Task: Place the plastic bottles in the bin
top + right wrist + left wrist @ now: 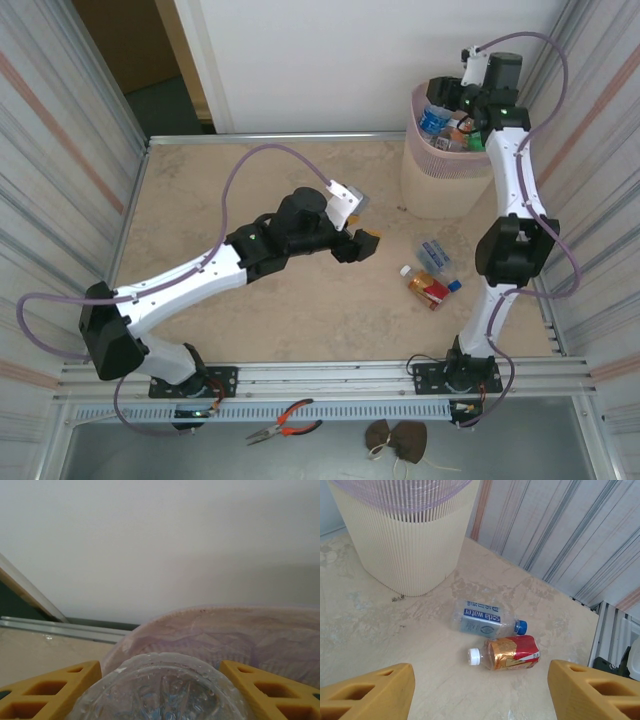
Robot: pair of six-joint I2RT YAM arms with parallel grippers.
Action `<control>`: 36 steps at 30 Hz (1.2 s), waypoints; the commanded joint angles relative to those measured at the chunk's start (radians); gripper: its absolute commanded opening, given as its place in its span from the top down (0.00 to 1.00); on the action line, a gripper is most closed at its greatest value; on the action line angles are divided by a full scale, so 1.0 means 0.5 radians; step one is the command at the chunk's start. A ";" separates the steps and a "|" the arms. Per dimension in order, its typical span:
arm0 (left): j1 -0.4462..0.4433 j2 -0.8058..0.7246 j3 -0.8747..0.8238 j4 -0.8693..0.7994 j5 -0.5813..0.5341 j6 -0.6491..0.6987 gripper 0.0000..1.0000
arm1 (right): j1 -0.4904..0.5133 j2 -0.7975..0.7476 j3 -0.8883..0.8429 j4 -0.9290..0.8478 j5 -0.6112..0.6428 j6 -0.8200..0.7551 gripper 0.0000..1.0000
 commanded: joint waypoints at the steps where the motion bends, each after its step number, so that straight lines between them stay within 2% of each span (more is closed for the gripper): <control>1: -0.007 -0.067 -0.036 -0.005 -0.061 -0.017 0.29 | 0.004 0.105 0.062 0.045 0.030 -0.027 0.48; 8: -0.007 -0.058 -0.037 0.013 -0.048 -0.029 0.29 | 0.008 0.201 0.013 -0.094 0.034 -0.035 0.44; 14: -0.006 -0.057 -0.045 0.015 -0.027 -0.043 0.29 | -0.007 0.163 0.010 -0.177 0.045 -0.018 0.40; 21: -0.008 -0.081 -0.059 0.030 -0.011 -0.071 0.29 | -0.056 -0.030 0.022 -0.188 0.140 0.030 0.23; 25: -0.008 -0.093 -0.072 0.044 -0.013 -0.094 0.29 | -0.091 -0.115 0.019 -0.166 0.137 0.062 0.20; 30: -0.008 -0.098 -0.077 0.049 -0.020 -0.112 0.29 | -0.101 -0.130 0.020 -0.117 0.081 0.085 0.24; 33: -0.007 -0.099 -0.075 0.037 -0.032 -0.108 0.29 | -0.101 -0.098 0.019 -0.115 0.072 0.102 0.32; 36: -0.006 -0.102 -0.076 0.033 -0.039 -0.108 0.29 | -0.100 -0.048 0.016 -0.140 0.026 0.129 0.46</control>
